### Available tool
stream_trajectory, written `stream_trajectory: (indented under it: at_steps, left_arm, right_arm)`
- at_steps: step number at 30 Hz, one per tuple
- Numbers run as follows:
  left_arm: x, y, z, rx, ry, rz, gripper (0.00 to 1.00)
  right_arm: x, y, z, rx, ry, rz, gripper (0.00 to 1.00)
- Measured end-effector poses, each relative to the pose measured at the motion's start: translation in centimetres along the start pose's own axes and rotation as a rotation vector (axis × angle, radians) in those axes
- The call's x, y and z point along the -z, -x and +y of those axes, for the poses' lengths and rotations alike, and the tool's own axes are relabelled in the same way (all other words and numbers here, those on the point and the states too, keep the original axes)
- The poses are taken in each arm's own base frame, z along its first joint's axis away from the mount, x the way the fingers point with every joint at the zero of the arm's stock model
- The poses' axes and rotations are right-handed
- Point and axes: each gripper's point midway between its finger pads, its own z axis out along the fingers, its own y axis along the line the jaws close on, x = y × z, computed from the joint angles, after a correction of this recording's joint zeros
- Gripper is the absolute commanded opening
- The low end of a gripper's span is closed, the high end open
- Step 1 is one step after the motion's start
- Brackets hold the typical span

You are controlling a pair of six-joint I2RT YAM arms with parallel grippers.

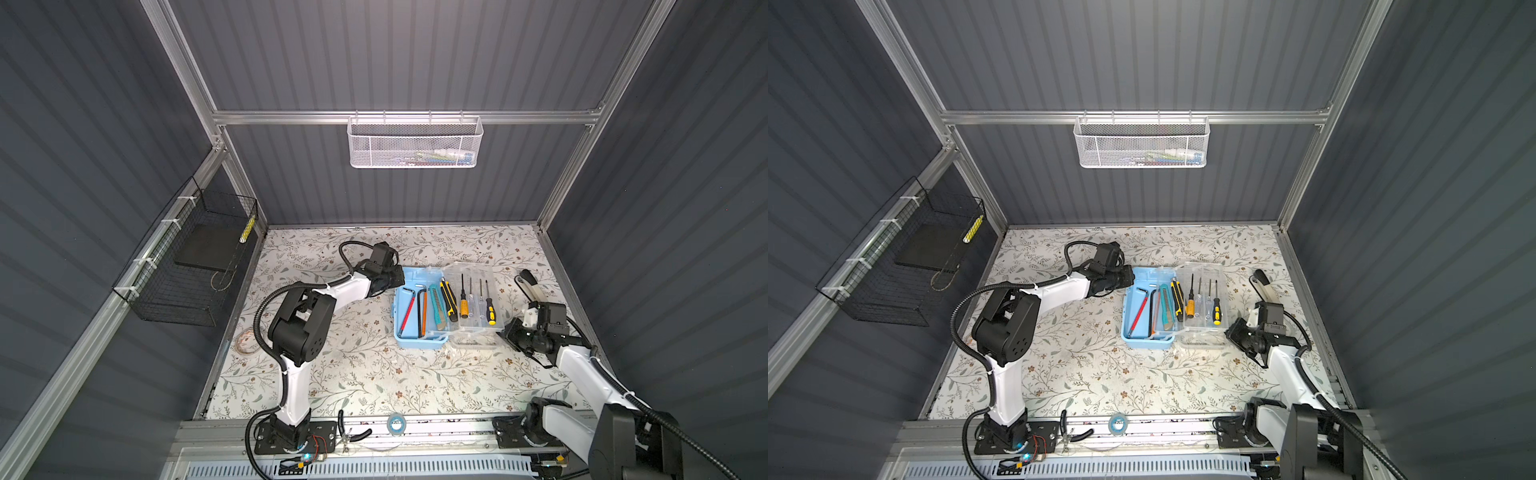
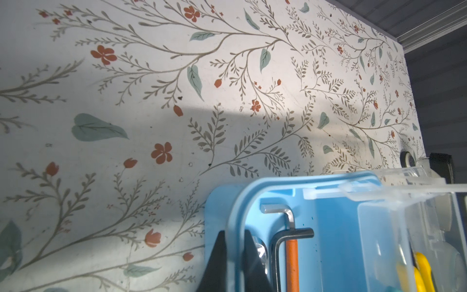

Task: Pack the tool kit
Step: 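Swing the clear lid up and over onto the blue box with the right gripper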

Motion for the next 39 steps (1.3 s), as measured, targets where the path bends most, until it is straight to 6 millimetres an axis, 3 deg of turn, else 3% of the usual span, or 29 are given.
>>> stream_trajectory:
  at_steps: [9, 21, 31, 37, 39]
  left_arm:
    - [-0.1, -0.1, -0.1, -0.003, -0.004, -0.001, 0.0]
    - [-0.1, 0.2, 0.3, 0.003, 0.019, -0.026, 0.0]
    - [0.2, 0.5, 1.1, 0.031, 0.055, -0.063, 0.0]
    - [0.3, 0.5, 1.4, 0.045, 0.066, -0.07, 0.0]
    - [0.3, 0.5, 1.5, 0.048, 0.071, -0.072, 0.0]
  right_arm:
    - [2.0, 0.6, 1.4, 0.116, -0.061, -0.099, 0.0]
    - [5.2, 2.2, 6.8, 0.401, -0.218, -0.233, 0.0]
    - [6.9, 2.9, 13.7, 0.681, -0.333, -0.337, 0.0]
    - [7.7, 2.1, 19.1, 0.782, -0.292, -0.399, 0.0]
    - [7.6, 1.6, 20.3, 0.805, -0.286, -0.409, 0.04]
